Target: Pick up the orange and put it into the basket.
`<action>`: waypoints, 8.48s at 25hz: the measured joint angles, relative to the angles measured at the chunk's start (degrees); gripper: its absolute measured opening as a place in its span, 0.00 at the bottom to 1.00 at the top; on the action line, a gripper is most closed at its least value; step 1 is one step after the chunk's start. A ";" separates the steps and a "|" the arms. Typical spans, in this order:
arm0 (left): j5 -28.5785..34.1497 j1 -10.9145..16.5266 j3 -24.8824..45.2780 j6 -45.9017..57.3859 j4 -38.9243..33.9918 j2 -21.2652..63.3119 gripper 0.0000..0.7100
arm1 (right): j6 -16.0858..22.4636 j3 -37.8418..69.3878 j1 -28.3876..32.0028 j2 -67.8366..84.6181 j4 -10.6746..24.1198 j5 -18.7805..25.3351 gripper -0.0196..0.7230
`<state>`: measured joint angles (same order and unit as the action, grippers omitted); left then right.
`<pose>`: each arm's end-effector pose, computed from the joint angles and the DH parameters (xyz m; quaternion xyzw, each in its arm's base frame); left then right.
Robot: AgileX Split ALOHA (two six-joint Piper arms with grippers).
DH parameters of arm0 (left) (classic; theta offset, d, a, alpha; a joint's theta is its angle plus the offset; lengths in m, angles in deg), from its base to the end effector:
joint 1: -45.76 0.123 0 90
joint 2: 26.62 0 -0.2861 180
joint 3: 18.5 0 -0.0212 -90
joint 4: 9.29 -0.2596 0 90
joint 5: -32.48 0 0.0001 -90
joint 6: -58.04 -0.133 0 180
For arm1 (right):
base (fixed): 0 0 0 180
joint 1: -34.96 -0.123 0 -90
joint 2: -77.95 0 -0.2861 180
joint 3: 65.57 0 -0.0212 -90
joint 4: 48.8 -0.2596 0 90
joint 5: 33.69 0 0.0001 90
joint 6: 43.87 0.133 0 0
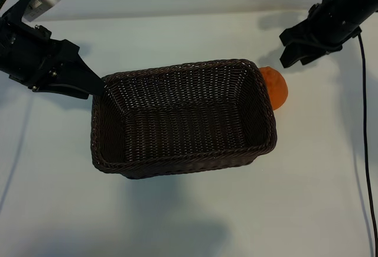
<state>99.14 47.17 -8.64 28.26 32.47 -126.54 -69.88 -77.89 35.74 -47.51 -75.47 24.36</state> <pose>0.3213 -0.0735 0.2334 0.1019 0.9375 -0.3115 0.1171 0.4387 0.0447 0.1531 -0.1078 0.9700 0.1816 0.1201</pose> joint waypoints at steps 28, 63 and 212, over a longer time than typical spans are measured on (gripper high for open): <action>0.00 0.00 -0.15 0.06 -0.06 0.00 0.58 | -2.84 0.00 -2.47 -6.07 -5.80 -0.80 0.62; 0.00 0.00 -0.15 -0.06 -0.06 0.00 0.58 | 1.74 -11.21 -2.53 -6.69 -1.68 8.28 0.08; 0.00 0.00 -0.15 -0.17 -0.06 0.00 0.58 | 5.87 -12.71 -16.21 13.11 4.98 12.07 0.68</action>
<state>99.14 47.17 -8.80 28.09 32.41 -126.54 -64.01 -90.60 19.52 -34.40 -70.50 36.43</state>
